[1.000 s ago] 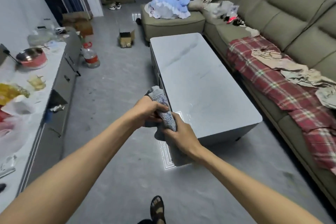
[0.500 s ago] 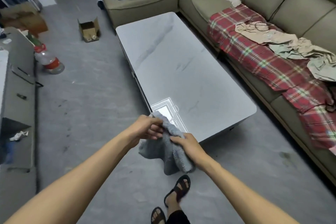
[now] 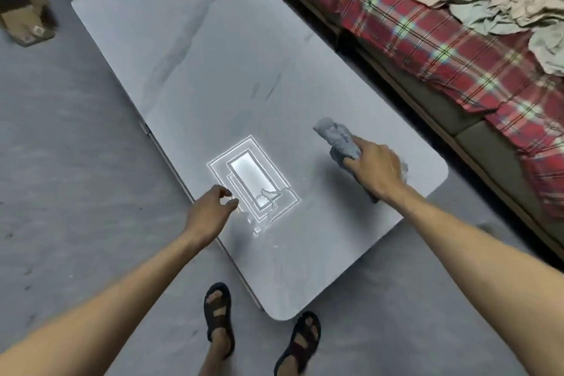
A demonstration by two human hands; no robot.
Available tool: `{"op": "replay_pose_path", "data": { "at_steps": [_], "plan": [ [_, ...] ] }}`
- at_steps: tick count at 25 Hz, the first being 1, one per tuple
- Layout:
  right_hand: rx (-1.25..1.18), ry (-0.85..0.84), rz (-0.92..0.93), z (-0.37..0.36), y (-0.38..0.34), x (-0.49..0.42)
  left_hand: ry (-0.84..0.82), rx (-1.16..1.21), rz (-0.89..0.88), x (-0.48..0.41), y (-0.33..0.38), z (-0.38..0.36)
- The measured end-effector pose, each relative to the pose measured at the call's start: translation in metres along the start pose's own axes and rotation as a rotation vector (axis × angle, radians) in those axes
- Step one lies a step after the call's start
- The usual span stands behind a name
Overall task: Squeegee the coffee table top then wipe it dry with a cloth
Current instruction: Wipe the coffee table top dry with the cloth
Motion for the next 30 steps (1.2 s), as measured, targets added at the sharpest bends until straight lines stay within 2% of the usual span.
{"op": "replay_pose_path", "data": {
  "at_steps": [2, 5, 8, 10, 12, 16, 18, 23, 26, 30],
  "plan": [
    [0.155, 0.073, 0.044, -0.053, 0.025, -0.049, -0.008, -0.147, -0.091, -0.07, -0.02, -0.031],
    [0.09, 0.07, 0.022, -0.136, 0.062, -0.075, -0.004, -0.219, -0.126, -0.137, -0.055, -0.061],
    [0.013, 0.147, 0.054, -0.169, 0.086, -0.083, 0.015, -0.35, -0.277, -0.157, -0.076, -0.073],
    [0.034, 0.129, 0.078, -0.177, 0.091, -0.094, 0.008, -0.383, -0.321, -0.161, -0.085, -0.077],
    [0.004, 0.082, 0.048, -0.187, 0.086, -0.101, 0.01, -0.352, -0.322, -0.162, -0.089, -0.079],
    [-0.087, 0.205, -0.015, -0.204, 0.058, -0.103, 0.052, -0.223, -0.323, -0.164, -0.098, -0.076],
    [-0.064, 0.233, 0.022, -0.213, 0.044, -0.104, 0.094, -0.129, -0.289, -0.166, -0.111, -0.066],
    [-0.006, 0.145, 0.241, -0.233, 0.0, -0.105, 0.142, -0.095, -0.327, -0.156, -0.14, -0.059],
    [-0.009, -0.014, 0.427, -0.255, -0.058, -0.089, 0.13, -0.05, -0.311, -0.15, -0.148, -0.063],
    [0.042, -0.195, 0.651, -0.291, -0.129, -0.044, 0.154, 0.053, -0.201, -0.144, -0.161, -0.061]
  ]
}}
Point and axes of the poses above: each hand's wrist, its own x-axis away from the middle knuckle, its own z-axis out of the back of the hand, y = z × x, the point moved 5 cm from there along -x, towards the middle knuckle, and after that the axes turned 5 degrees about z, right-handed, at the moved point
